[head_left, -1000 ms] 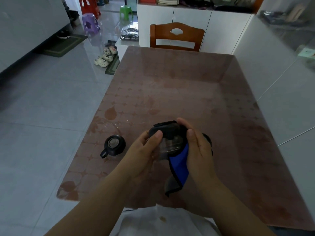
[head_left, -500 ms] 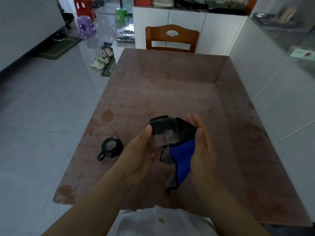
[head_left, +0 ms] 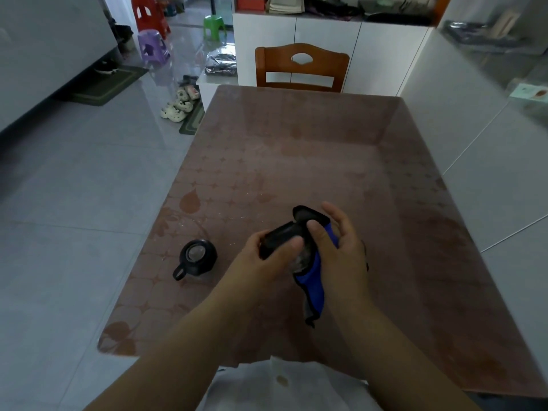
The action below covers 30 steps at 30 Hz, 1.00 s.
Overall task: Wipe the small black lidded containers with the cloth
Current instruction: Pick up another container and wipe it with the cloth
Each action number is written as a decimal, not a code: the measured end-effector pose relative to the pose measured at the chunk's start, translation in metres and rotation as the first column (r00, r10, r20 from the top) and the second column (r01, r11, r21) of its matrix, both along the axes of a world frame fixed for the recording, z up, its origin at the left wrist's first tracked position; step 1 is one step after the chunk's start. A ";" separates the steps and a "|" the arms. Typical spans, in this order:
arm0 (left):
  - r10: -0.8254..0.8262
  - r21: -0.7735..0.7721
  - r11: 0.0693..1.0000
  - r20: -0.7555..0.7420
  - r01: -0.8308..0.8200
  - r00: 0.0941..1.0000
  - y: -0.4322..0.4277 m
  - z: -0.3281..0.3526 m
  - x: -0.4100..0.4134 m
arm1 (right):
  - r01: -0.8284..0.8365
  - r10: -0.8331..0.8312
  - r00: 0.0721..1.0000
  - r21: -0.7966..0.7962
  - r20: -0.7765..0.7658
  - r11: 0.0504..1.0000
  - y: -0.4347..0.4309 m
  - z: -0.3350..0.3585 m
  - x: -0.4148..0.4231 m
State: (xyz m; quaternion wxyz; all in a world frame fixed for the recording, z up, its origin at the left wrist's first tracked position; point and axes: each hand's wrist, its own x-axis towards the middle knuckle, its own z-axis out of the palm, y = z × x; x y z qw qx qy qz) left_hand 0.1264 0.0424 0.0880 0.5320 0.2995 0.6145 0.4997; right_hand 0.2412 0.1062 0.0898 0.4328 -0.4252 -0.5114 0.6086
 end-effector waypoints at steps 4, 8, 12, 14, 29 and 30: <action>0.186 0.002 0.982 0.079 -0.187 0.979 0.004 -0.007 0.003 | -0.033 0.016 0.995 0.177 0.099 0.984 -0.011 0.001 -0.009; 0.265 0.010 0.963 0.140 -0.269 0.954 0.005 -0.012 -0.011 | -0.073 0.010 0.972 0.260 0.236 0.963 -0.022 -0.012 -0.002; 0.221 0.072 0.971 0.077 -0.226 0.972 0.008 -0.011 -0.030 | 0.023 -0.044 0.986 0.131 0.159 0.991 -0.016 -0.018 0.011; 0.087 0.123 0.988 0.069 -0.095 0.994 0.006 -0.009 -0.033 | 0.046 -0.055 0.995 0.108 0.078 0.993 -0.005 -0.009 0.014; -0.180 0.169 0.966 -0.090 0.193 0.979 -0.002 0.003 -0.025 | -0.384 0.294 0.875 -0.183 -0.384 0.905 -0.006 -0.014 0.007; -0.165 0.159 0.970 -0.128 0.184 0.978 -0.002 0.002 -0.025 | -0.355 0.270 0.891 -0.187 -0.366 0.916 -0.007 -0.016 0.006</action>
